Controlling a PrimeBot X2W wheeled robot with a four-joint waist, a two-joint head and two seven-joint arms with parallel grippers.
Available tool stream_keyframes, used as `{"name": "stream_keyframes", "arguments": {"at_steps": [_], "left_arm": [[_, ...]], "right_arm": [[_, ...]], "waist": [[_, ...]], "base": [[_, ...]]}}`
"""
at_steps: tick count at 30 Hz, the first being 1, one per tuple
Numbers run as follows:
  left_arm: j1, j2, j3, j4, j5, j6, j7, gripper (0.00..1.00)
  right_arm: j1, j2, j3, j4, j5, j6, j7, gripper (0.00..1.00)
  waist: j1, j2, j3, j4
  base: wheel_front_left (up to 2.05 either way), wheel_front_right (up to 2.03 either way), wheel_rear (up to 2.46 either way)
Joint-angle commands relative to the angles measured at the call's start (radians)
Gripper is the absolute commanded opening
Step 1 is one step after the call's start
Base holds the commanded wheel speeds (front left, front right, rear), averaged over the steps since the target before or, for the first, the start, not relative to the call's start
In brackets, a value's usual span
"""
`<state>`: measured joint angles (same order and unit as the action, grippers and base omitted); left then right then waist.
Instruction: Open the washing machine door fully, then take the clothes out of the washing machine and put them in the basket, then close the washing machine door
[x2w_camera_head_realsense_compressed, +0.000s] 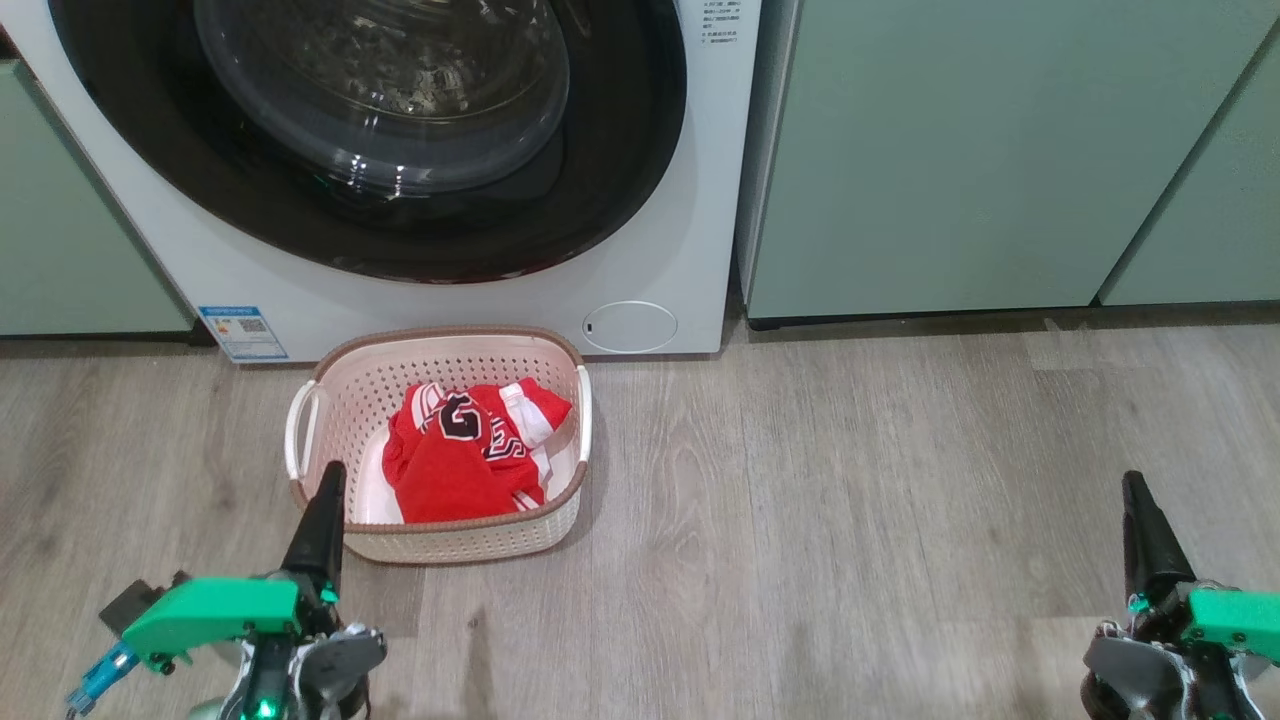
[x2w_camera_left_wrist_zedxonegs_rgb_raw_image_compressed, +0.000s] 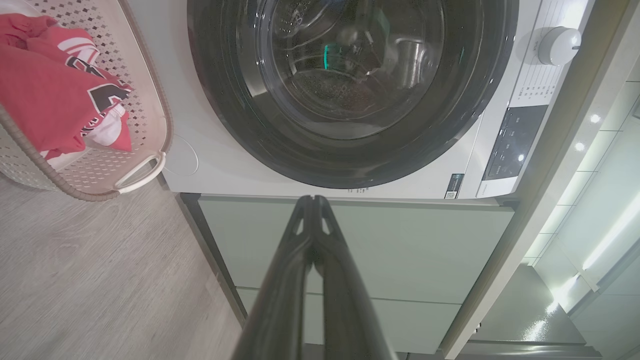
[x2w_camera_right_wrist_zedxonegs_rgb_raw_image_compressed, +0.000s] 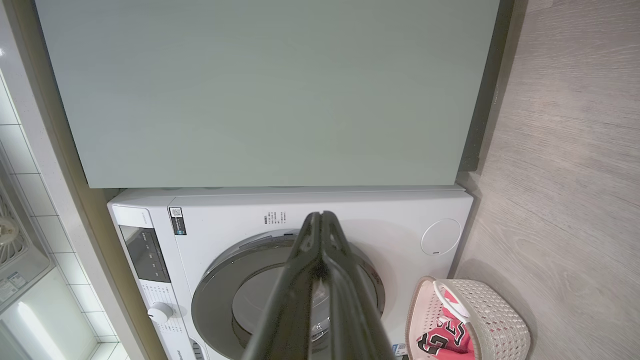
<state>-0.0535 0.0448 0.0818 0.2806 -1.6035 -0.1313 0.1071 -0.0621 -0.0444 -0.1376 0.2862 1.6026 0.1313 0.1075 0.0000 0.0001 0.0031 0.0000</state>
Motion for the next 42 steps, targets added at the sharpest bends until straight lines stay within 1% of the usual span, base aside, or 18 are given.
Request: {"name": "stream_keyframes", "arguments": {"at_steps": [1, 42], "left_arm": [[-0.054, 0.005, 0.032, -0.036, -0.005, 0.001, 0.006, 0.0], [-0.054, 0.005, 0.032, -0.036, -0.005, 0.001, 0.006, 0.0]], "right_arm": [[-0.046, -0.006, 0.024, -0.041, 0.006, -0.001, 0.006, 0.0], [-0.046, -0.006, 0.024, -0.041, 0.006, -0.001, 0.006, 0.0]], "waist": [[0.0, -0.0001, 0.0, 0.0], [0.0, -0.0001, 0.0, 0.0]], "base": [[0.0, 0.0, 0.0], [0.0, 0.0, 0.0]]}}
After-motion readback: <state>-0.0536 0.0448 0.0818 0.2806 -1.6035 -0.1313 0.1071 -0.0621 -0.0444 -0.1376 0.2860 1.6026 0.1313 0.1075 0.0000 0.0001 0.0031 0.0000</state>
